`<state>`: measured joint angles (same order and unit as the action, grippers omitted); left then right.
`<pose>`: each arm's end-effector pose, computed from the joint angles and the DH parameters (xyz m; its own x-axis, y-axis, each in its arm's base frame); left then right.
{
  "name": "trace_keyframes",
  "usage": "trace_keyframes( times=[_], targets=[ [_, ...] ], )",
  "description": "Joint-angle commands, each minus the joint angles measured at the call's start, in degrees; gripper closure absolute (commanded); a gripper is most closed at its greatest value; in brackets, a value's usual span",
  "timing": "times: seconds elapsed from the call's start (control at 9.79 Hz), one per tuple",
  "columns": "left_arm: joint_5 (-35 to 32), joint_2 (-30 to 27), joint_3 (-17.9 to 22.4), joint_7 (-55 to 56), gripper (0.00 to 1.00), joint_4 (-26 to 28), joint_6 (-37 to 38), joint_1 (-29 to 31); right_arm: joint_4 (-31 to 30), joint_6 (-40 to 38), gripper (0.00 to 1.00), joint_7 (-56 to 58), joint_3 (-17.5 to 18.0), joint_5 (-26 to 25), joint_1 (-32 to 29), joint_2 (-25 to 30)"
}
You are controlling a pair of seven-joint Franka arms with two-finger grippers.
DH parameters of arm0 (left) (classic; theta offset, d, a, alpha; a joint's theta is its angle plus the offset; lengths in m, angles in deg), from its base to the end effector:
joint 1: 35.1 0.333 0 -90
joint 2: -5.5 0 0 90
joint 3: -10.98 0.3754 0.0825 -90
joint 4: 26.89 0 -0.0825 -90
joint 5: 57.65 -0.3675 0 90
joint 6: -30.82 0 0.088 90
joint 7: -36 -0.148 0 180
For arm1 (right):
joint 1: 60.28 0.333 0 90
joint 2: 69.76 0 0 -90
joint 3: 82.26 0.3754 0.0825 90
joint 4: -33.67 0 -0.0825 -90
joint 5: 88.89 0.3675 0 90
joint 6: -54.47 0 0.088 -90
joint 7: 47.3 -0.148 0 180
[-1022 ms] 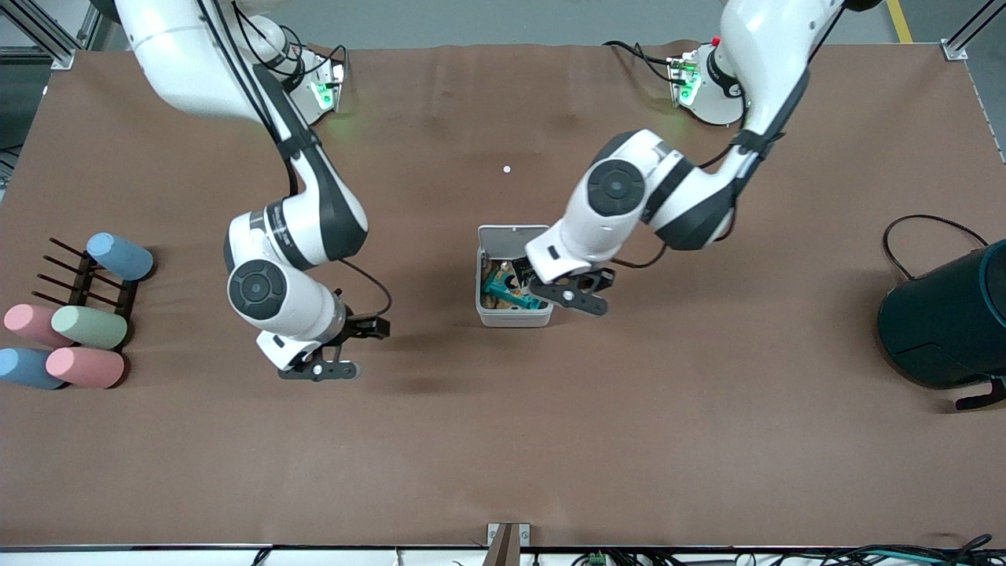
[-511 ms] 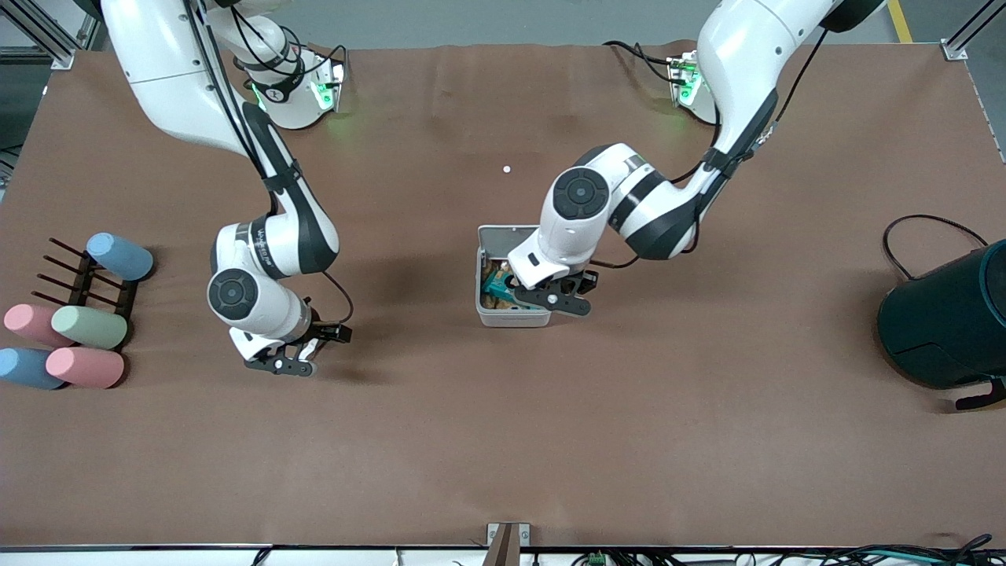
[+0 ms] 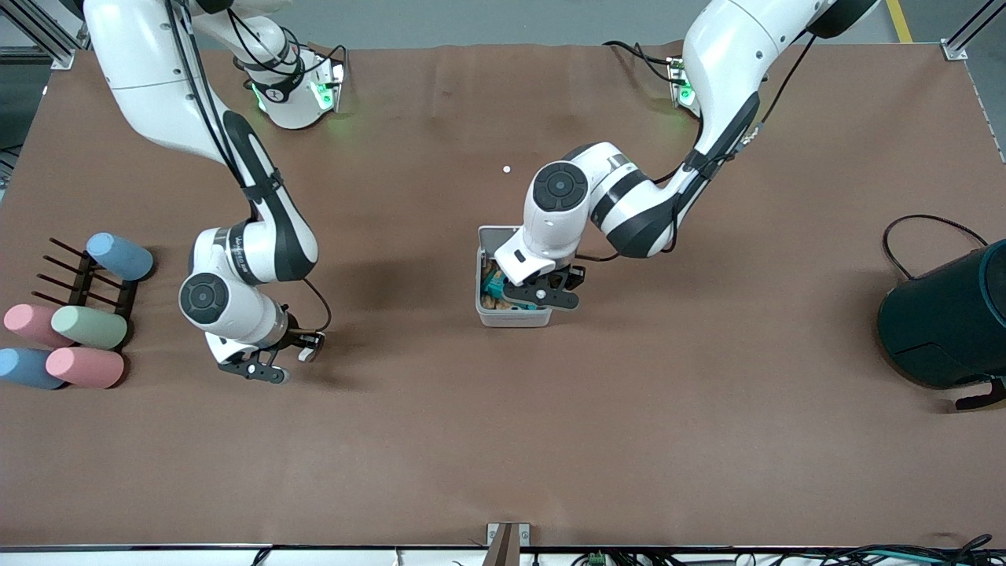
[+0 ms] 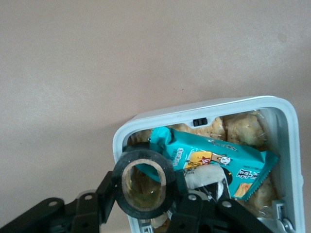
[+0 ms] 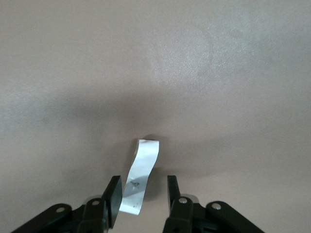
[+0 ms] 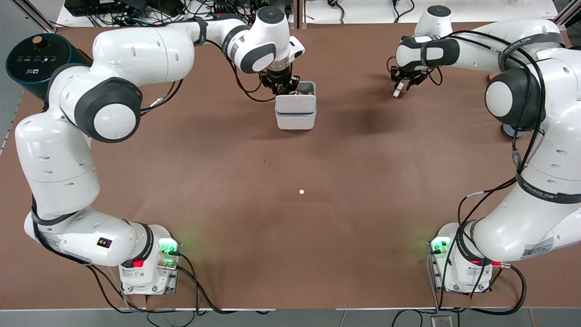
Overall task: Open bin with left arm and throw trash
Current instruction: 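Bin the strip with the right gripper while the left gripper withdraws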
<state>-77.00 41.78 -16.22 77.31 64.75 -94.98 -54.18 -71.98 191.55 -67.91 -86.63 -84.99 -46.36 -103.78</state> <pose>0.5473 -0.4621 0.3116 0.9804 -0.1933 0.0371 -0.1942 -0.9807 0.0236 0.6504 0.1158 0.2203 0.9724 -0.2298 -0.0406 -0.2294 -0.9732 0.0136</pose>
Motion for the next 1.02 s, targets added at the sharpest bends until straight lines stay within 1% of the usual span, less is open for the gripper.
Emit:
trace_keyframes(
  times=[0.0,0.2,0.41,0.61,0.72,0.92],
  targets=[
    [-0.7,1.0,0.0,1.4,0.0,-0.9,-0.6,-0.6,-1.0,1.3,0.55,-0.6,1.0,0.6,-0.6,-0.6],
    [-0.7,0.6,0.0,1.3,0.0,-0.9,-0.5,-0.6,-1.0,1.0,0.55,-0.7,1.0,0.9,-0.1,-0.6],
    [-0.7,0.2,0.0,1.2,0.0,-1.3,-0.1,-0.4,-1.0,0.7,0.76,-0.7,1.0,0.9,0.2,-0.6],
    [-0.7,-0.2,0.0,0.9,0.0,-1.6,0.2,0.5,-1.0,0.7,0.94,-0.6,1.1,0.9,0.4,-0.6],
    [-0.7,-0.9,0.1,0.6,0.0,-1.6,0.7,1.1,-1.0,0.6,0.98,-0.5,1.4,0.9,0.5,-0.5],
    [-0.1,-4.0,-0.1,0.4,0.0,-1.7,3.7,5.2,-0.8,-0.8,1.0,-0.1,1.5,0.9,0.9,0.2]
  ],
)
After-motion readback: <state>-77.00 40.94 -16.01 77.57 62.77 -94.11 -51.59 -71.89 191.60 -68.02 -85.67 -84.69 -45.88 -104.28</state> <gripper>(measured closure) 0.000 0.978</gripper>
